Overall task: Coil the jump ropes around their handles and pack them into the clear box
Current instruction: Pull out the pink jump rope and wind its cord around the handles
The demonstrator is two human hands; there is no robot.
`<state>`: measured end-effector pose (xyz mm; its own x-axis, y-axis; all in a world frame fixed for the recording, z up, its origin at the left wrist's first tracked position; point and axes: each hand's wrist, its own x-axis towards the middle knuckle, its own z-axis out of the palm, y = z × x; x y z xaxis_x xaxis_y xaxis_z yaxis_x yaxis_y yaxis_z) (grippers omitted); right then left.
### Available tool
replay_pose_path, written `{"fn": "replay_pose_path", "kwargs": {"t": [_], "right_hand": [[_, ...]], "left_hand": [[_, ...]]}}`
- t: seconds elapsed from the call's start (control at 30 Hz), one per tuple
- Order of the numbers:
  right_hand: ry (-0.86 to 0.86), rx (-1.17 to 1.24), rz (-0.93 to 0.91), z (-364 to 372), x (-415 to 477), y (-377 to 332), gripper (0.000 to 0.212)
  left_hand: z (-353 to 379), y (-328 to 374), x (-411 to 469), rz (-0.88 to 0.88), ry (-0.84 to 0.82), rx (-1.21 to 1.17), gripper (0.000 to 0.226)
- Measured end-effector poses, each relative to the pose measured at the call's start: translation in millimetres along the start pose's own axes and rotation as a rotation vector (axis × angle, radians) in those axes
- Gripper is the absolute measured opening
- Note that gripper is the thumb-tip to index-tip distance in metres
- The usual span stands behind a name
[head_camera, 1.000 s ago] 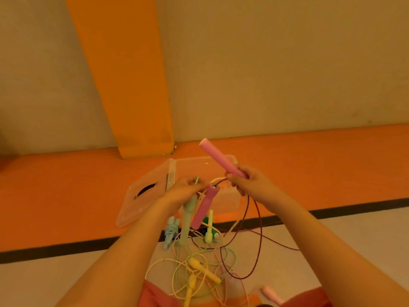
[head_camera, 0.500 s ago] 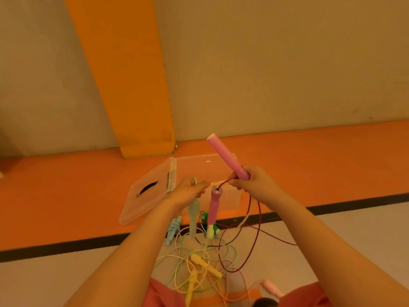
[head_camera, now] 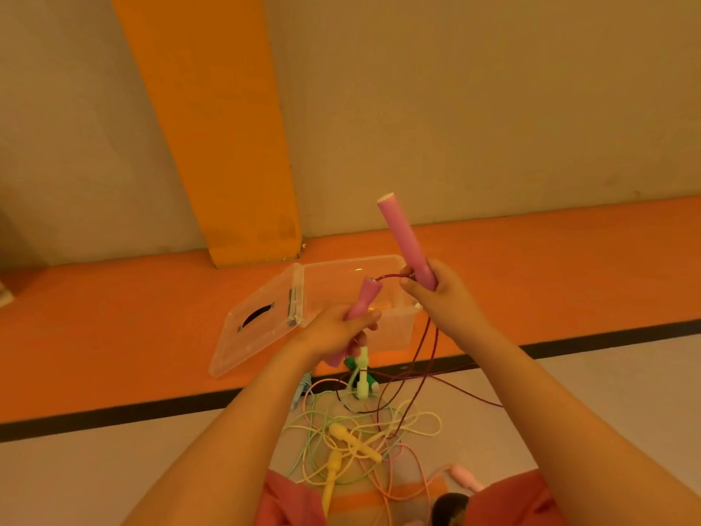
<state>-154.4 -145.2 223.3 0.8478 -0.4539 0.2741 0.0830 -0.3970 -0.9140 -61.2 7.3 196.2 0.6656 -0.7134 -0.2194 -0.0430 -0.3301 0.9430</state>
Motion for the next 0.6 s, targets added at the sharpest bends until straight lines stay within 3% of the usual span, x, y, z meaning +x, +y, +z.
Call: {"fn": "replay_pose_path", "kwargs": {"t": [0.17, 0.27, 0.6], "right_hand": [[-0.198, -0.05, -0.119, -4.1, -6.2, -9.1, 0.025], [-0.234, -0.048, -0.143, -6.7, -7.3, -11.1, 0.04], [-0.143, -0.068, -0.167, -19.3, 1.2, 6.2, 0.046]], "left_hand": [[0.8, 13.1, -9.5, -0.149, -0.207, -0.529, 0.026], [-2.3, 20.7, -14.9, -0.172, -0.303, -0.693, 0.028], [-6.0, 25.8, -23.0, -0.211, -0.307, -0.612, 0.027]]}}
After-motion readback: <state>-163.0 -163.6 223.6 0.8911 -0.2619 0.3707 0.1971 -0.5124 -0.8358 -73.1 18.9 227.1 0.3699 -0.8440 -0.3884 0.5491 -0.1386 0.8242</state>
